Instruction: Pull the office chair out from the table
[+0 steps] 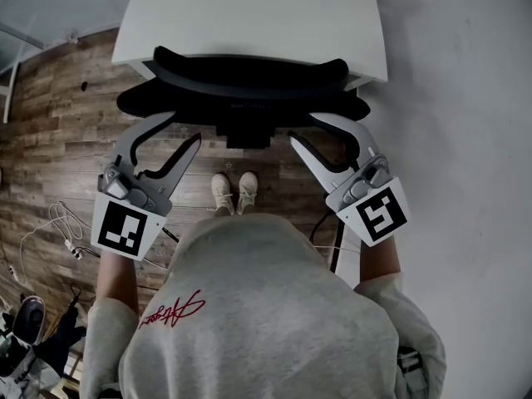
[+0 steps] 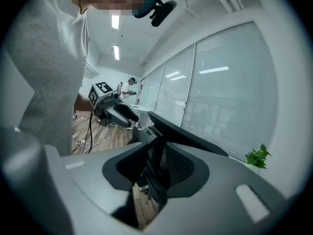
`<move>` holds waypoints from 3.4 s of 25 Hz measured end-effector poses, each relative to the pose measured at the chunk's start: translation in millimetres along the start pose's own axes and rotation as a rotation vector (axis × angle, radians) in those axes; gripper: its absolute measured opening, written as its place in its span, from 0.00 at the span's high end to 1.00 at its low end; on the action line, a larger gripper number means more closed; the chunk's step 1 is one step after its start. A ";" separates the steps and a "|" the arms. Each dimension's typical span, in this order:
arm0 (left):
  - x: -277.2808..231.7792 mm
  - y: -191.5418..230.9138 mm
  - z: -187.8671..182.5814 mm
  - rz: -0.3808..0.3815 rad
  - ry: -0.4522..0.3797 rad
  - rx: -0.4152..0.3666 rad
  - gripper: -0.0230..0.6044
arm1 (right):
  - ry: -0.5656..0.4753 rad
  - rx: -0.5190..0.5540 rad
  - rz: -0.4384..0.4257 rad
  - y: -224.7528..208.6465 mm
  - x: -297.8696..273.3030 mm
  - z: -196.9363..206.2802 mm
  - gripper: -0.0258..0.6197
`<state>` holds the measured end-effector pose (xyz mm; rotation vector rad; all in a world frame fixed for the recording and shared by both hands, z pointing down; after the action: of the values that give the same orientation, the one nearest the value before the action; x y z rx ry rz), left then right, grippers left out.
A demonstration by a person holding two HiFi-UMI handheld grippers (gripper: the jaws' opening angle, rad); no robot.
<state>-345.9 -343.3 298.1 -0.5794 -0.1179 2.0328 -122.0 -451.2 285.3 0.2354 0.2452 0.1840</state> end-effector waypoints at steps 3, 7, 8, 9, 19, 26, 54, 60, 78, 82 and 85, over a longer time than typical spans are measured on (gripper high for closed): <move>-4.3 2.7 8.8 0.005 0.033 -0.014 0.69 | 0.009 -0.011 -0.029 -0.1 -6.5 9.9 0.77; -10.1 1.8 17.8 0.014 0.079 -0.038 0.67 | 0.096 0.072 -0.072 -3.1 -12.3 22.4 0.75; -11.8 1.5 19.6 0.013 0.092 -0.048 0.67 | 0.131 0.103 -0.085 -4.4 -13.1 25.4 0.74; -13.6 1.1 21.2 0.012 0.104 -0.059 0.66 | 0.159 0.125 -0.096 -5.8 -13.9 27.6 0.72; -27.1 1.2 34.4 0.024 0.193 -0.162 0.65 | 0.311 0.276 -0.109 -4.3 -30.9 44.5 0.68; -39.6 1.7 44.9 0.037 0.284 -0.275 0.64 | 0.463 0.479 -0.128 -0.3 -45.6 55.4 0.65; -77.1 -9.3 60.5 0.184 0.542 -0.533 0.66 | 0.665 0.630 -0.196 8.5 -76.9 82.1 0.66; -87.2 -4.9 66.2 0.191 0.577 -0.516 0.66 | 0.691 0.634 -0.180 6.4 -82.0 86.5 0.67; -103.7 -11.7 71.2 0.177 0.578 -0.578 0.74 | 0.713 0.667 -0.181 11.5 -87.2 95.0 0.78; -104.1 -14.0 73.4 0.136 0.580 -0.655 0.76 | 0.715 0.690 -0.175 11.7 -87.0 94.6 0.79; -107.3 -14.8 76.4 0.141 0.615 -0.670 0.80 | 0.743 0.632 -0.203 9.6 -89.0 94.4 0.79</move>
<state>-324.7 -414.6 407.8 -1.6401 -0.3999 1.8314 -183.7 -480.1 396.1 0.7657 1.0662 -0.0223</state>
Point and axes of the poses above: the fingertips, and each gripper's own axes: x backward along the fingers, y to its left, z out of its underside, the point moved 8 cm from there along x, backward along the fingers, and after that the axes turned 2 degrees about z, right-handed, at the moved point
